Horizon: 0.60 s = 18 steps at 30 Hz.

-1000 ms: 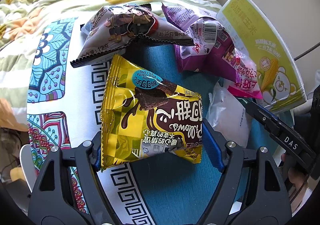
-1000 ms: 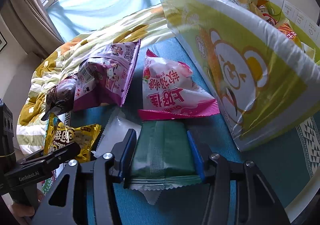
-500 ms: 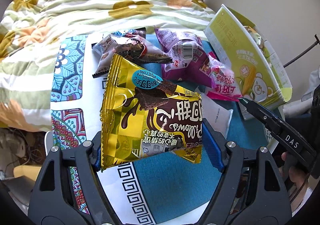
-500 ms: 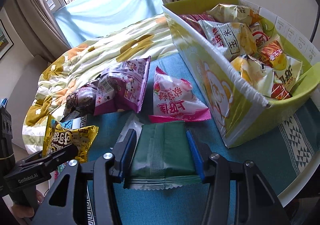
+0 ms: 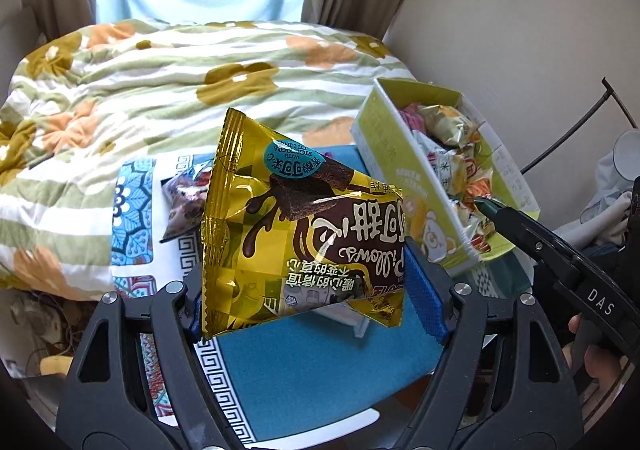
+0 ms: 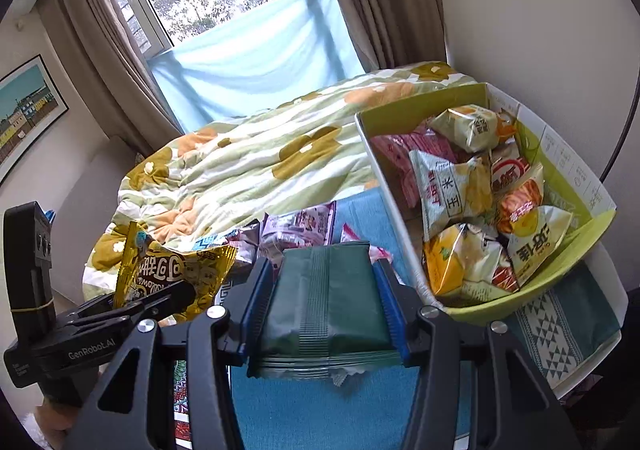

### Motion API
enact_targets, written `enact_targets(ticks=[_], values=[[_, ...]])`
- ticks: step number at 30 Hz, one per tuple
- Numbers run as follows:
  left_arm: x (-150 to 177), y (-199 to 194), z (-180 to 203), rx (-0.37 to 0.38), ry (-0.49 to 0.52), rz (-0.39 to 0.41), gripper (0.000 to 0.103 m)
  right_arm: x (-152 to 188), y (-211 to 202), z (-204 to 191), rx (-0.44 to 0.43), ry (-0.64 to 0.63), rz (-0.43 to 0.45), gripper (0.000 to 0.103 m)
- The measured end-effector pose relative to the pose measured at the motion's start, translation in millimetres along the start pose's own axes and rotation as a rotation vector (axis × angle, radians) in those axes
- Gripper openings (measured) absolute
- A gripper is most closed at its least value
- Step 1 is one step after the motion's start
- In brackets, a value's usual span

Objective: Organize snacks
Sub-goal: 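Carry both bags over the green box and open both tools to drop them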

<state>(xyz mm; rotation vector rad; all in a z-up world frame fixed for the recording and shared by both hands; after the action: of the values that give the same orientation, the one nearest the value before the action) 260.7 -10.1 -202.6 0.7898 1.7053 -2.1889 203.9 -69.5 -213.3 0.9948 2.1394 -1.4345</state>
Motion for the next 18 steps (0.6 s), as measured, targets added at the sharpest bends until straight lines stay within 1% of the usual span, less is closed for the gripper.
enact_targets(ticks=[5, 9, 14, 18], values=[[-27.5, -0.2, 60.4, 0.022, -0.001, 0.037, 0.076, -30.2, -20.6, 35.8, -0.007, -0.015, 0.016, 0.047], [-43.8, 14.9, 121.6, 0.051, 0.007, 0.042, 0.076, -54.0, -37.0, 76.9, -0.008, -0.024, 0.014, 0.047], [-52.4, 51.4, 191.9, 0.068, 0.020, 0.001, 0.076, -80.4, -49.0, 130.3, -0.007, -0.045, 0.004, 0.047], [-45.5, 83.5, 231.2, 0.068, 0.019, -0.054, 0.077, -96.3, -52.2, 168.9, -0.009, -0.051, -0.015, 0.047]])
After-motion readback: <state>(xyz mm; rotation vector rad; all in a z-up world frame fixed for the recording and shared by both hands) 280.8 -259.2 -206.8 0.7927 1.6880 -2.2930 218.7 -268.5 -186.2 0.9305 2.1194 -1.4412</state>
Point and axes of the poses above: each gripper's, at about its wrist camera, not at the fingertips, and y roughly the way its jaws point, z to its right, x to its underside, the point moved 10 cm from there along y, roughly the way its jaws point, and after that the axes turned 7 degrees about -x, right-handed, at the moved point
